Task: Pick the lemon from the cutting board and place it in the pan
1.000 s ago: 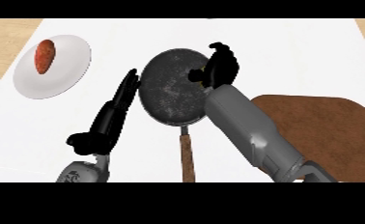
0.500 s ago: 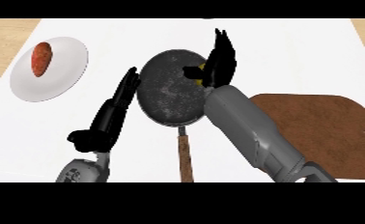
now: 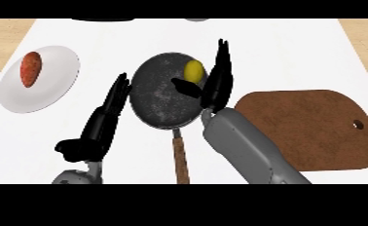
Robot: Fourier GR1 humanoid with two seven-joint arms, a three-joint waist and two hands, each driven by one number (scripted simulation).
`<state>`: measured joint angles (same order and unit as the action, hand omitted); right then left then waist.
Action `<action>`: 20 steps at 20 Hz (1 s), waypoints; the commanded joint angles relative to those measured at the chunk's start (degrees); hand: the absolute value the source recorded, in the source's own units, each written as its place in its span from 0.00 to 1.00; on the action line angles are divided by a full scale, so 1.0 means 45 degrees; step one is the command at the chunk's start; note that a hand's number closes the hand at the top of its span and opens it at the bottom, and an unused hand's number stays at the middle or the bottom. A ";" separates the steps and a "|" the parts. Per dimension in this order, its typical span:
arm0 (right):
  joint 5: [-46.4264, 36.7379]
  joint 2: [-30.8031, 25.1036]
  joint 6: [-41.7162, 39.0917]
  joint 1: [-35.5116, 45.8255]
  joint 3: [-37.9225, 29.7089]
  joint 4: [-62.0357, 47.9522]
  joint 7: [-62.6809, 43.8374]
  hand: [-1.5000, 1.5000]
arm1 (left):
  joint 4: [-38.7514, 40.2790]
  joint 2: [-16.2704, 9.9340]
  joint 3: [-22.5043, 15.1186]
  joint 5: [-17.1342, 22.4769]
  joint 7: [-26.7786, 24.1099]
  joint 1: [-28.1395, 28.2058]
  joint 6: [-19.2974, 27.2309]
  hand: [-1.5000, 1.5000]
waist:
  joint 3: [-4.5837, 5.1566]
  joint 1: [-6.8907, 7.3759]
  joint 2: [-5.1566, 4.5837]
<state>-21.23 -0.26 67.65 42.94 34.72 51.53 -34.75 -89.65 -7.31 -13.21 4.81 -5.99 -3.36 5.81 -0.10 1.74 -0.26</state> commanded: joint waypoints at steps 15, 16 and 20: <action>-0.0922 0.0033 -0.1121 -0.5912 0.1914 0.6288 0.2528 0.00 | -0.0501 -0.0057 0.0576 -0.0139 -0.0318 0.1165 -0.0769 0.50 | 0.0027 -0.0376 0.0080; -0.0753 -0.0383 -0.1746 -0.6645 0.1624 0.6919 0.3099 0.00 | -0.1496 0.0190 0.0530 -0.0248 0.1200 0.0622 -0.0182 0.50 | 0.0022 -0.0395 0.0082; -0.1393 -0.0133 -0.2133 -0.7834 0.1947 0.7409 0.3166 0.00 | 0.0186 0.0420 0.1007 -0.0256 0.0068 0.0006 -0.0590 0.50 | 0.0025 -0.0425 0.0070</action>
<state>-23.25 -1.49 60.10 12.07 42.49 81.60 -18.98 -90.78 -5.76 -10.56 3.14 -6.56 -0.55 4.24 0.00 -0.04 0.06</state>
